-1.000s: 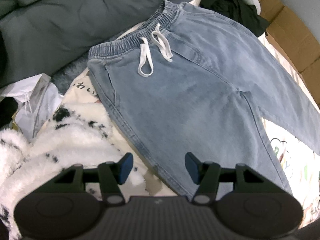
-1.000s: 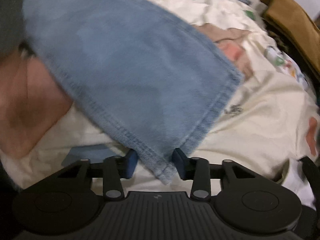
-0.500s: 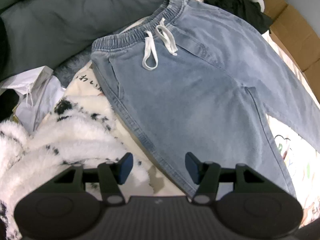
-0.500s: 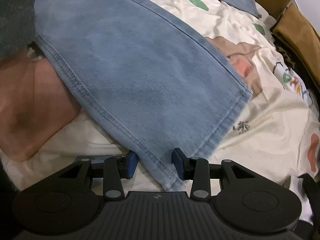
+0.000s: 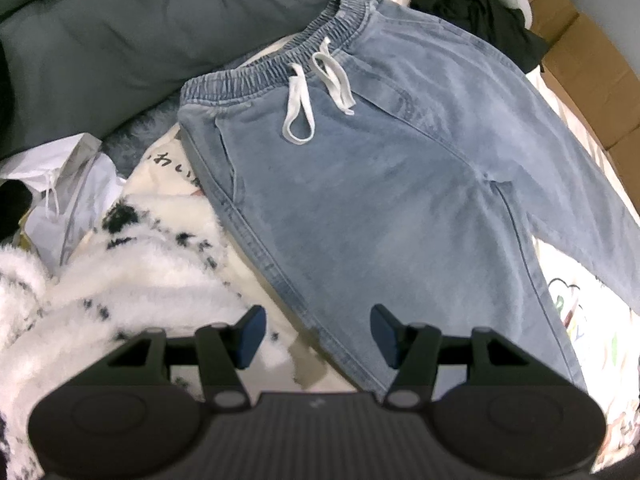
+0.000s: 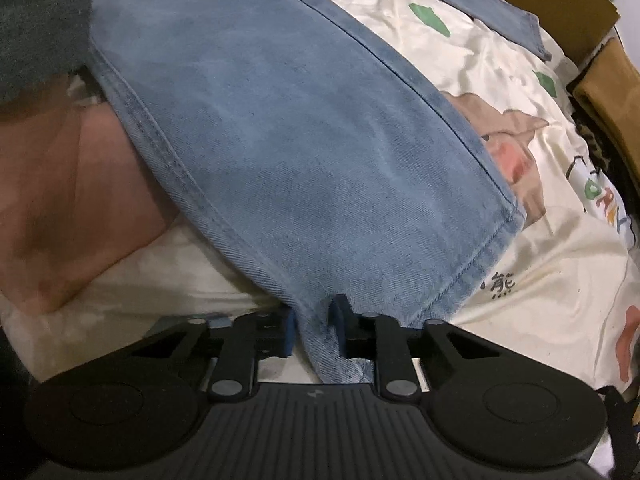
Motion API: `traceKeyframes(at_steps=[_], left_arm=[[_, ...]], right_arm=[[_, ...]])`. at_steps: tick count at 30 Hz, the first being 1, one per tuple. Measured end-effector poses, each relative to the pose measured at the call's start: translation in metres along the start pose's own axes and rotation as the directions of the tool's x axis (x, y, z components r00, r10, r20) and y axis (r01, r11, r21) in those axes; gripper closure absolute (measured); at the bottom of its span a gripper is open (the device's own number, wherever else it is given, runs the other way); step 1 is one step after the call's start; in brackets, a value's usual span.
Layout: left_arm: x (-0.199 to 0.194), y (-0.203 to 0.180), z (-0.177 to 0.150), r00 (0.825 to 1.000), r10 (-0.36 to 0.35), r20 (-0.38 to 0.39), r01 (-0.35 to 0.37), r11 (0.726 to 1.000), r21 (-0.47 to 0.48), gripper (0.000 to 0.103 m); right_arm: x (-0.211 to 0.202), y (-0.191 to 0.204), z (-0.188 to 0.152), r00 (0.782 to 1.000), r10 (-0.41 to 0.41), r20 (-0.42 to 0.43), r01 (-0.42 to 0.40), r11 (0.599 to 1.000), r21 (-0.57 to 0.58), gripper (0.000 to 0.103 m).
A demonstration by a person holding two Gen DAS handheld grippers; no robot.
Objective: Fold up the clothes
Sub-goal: 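Close the right tool on the hem edge of the folded leg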
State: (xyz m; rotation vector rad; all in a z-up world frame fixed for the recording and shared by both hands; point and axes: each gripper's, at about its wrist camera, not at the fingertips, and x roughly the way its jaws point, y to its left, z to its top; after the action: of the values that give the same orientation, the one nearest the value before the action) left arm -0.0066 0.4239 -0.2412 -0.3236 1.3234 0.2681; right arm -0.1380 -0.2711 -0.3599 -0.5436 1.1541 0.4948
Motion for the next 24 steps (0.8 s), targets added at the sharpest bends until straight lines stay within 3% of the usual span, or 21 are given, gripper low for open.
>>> traceKeyframes(at_steps=[7,11,15,24], left_arm=[[-0.006,0.000,0.004,1.000,0.005,0.005,-0.005,1.000,-0.004,0.041],[-0.009,0.005,0.005,1.000,0.003,0.017,-0.003,1.000,-0.018,0.040],[-0.005,0.014,0.007,1.000,0.000,0.024,0.002,0.996,-0.086,0.040],[0.011,0.025,0.006,0.996,-0.081,0.040,0.087,0.980,-0.179,0.041]], right_arm=[[0.003,0.007,0.004,1.000,-0.013,0.005,0.013,1.000,-0.028,0.082],[-0.011,-0.006,0.001,1.000,0.030,-0.002,-0.030,0.998,0.062,0.095],[-0.037,-0.022,0.005,0.998,0.062,0.030,-0.065,0.989,0.130,0.098],[-0.071,-0.049,0.023,0.993,0.101,0.061,-0.113,0.967,0.230,0.101]])
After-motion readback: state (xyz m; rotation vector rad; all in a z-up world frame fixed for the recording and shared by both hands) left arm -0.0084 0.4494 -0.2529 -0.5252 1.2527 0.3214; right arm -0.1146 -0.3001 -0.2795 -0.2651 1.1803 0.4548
